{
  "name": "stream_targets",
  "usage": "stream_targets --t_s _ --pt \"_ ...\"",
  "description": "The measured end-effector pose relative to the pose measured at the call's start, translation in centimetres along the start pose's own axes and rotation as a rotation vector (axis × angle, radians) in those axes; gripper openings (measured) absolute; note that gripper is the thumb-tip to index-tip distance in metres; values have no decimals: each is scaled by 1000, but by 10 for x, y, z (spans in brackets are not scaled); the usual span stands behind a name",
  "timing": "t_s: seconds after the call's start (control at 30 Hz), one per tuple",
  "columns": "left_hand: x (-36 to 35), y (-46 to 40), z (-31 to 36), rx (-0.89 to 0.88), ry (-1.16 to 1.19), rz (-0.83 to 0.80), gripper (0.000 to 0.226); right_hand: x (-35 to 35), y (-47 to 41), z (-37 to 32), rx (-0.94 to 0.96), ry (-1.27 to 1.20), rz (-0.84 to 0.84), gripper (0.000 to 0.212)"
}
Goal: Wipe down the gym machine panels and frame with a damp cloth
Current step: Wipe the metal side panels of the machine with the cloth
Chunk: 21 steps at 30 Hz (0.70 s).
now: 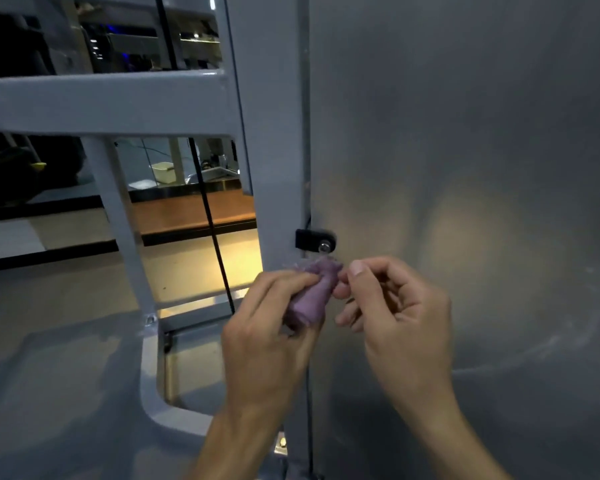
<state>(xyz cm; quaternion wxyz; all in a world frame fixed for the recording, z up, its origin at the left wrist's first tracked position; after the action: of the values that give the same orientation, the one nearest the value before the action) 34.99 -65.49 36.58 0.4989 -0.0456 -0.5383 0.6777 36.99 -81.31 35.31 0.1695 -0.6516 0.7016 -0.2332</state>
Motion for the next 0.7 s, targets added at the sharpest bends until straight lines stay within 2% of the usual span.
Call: stream_targets --t_s 0.17,0.43,0.53,0.63,0.7 --pt "54 -11 10 -12 21 293 24 2 -1 -1 -3 -27 23 20" --pt "-10 1 -4 2 12 -43 29 -2 0 4 -9 39 29 17" --pt "11 3 -13 24 17 37 27 2 6 1 13 72 65 22" --pt "37 -14 -1 -8 -24 168 27 6 9 -10 112 189 92 12" --pt "37 -28 16 -90 -58 112 27 9 9 -19 195 305 102 11"
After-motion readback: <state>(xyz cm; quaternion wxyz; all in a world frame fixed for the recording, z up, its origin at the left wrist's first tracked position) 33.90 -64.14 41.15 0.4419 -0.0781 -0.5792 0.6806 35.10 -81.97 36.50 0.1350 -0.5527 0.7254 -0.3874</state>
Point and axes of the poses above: each hand's wrist, its own y-axis away from the middle knuckle, its own x-axis out of the back of the hand, z = x × y, the point moved 8 cm from there along -y, towards the middle knuckle, and after that the axes turned 11 degrees about -z, right-handed, at the moved point
